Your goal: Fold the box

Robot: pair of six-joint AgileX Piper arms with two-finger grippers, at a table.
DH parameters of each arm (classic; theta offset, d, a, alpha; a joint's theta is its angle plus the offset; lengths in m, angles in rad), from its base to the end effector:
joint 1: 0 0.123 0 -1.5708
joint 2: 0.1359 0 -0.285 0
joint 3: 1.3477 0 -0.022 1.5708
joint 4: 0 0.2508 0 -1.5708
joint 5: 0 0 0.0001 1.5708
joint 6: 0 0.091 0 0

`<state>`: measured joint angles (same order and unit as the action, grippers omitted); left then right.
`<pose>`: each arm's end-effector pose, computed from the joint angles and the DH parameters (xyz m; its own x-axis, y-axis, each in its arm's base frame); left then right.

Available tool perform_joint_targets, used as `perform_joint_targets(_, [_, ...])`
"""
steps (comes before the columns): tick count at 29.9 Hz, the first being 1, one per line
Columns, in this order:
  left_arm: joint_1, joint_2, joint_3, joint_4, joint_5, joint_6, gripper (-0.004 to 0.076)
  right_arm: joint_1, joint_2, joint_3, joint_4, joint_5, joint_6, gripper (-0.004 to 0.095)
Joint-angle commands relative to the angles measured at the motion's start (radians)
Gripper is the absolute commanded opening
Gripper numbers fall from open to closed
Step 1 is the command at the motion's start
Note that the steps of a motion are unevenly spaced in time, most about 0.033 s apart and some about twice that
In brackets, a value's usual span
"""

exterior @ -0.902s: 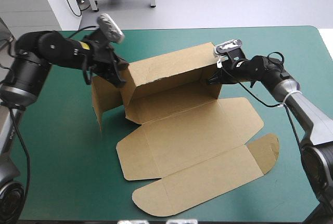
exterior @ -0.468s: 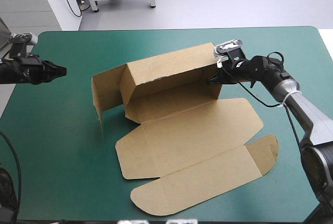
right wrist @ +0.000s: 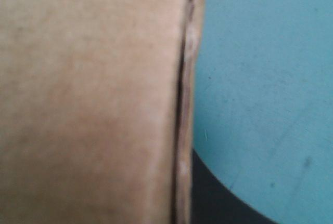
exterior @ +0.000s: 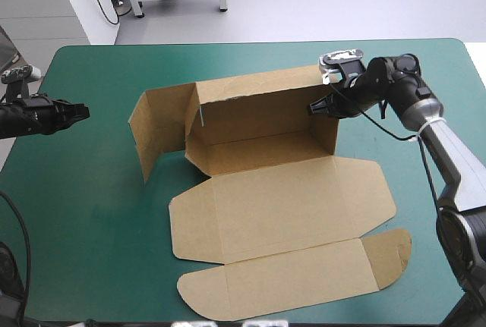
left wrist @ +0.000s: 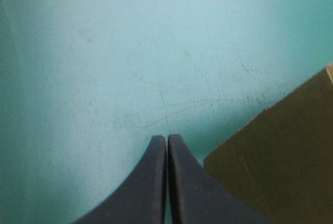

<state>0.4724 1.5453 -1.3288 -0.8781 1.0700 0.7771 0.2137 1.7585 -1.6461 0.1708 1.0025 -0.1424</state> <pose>0.3126 0.0907 0.3395 -0.7232 -0.1625 -0.6712 0.1798 0.8941 -0.4102 0.3773 0.0952 0.3320 -0.8181 -0.2280 -0.5279 -0.3242 0.9411 0.0960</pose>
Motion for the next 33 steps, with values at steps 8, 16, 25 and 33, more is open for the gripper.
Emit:
perform_joint_targets(8, [0.0, -0.036, -0.022, -0.085, -0.018, 0.013, -0.0008, -0.003, -0.054, -0.315, -0.029, 0.244, 0.151, -0.0015])
perform_joint_targets(16, [0.0, -0.036, -0.022, -0.096, -0.016, 0.008, -0.0008, 0.061, -0.112, -0.16, -0.075, 0.244, 0.203, -0.0014])
perform_joint_targets(25, [0.0, -0.036, -0.022, -0.124, -0.001, 0.008, -0.0008, 0.082, -0.129, -0.035, -0.115, 0.238, 0.207, -0.0015])
perform_joint_targets(33, [0.0, -0.036, -0.022, -0.126, 0.006, 0.008, -0.0008, 0.077, -0.029, -0.05, -0.12, 0.184, 0.142, -0.0015])
